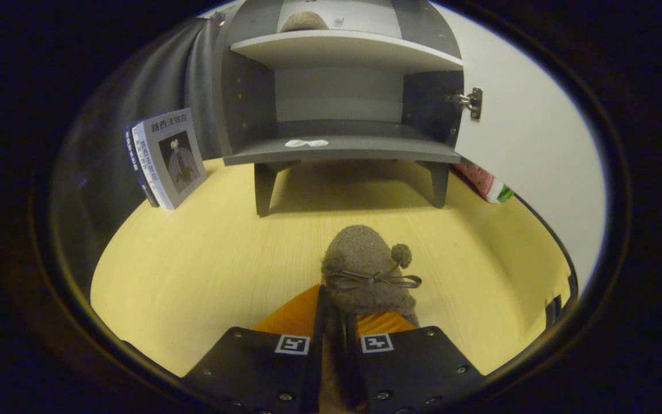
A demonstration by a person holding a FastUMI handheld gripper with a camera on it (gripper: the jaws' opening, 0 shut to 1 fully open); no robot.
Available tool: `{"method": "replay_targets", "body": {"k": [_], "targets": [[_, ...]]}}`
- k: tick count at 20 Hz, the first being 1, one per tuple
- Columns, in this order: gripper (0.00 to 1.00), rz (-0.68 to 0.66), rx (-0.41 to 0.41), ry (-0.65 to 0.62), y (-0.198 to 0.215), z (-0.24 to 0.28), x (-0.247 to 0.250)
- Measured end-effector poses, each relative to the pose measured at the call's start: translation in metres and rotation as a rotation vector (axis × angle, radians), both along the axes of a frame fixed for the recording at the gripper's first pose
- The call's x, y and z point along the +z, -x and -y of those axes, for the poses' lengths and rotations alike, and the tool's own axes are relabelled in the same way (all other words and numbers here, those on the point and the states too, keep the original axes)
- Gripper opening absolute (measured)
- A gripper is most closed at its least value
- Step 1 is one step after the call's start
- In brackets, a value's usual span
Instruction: Open the shoe cabinet door, grab the shoes and put them into the shoe cabinet, then close the shoe cabinet door.
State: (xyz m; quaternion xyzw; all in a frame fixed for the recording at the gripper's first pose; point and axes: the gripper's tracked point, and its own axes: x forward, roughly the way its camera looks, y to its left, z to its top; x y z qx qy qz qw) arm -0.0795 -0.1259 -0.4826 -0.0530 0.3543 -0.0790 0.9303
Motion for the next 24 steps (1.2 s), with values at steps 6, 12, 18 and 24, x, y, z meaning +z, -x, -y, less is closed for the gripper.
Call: {"method": "replay_targets", "body": {"k": [6, 12, 18, 24], "targets": [[0.02, 0.082, -0.043, 0.017, -0.028, 0.001, 0.062], [0.01, 0.264, -0.069, 0.061, -0.076, -0.003, 0.182], [0.01, 0.387, -0.07, 0.076, -0.137, 0.0, 0.289], [0.01, 0.437, -0.022, 0.105, -0.237, 0.012, 0.342]]}}
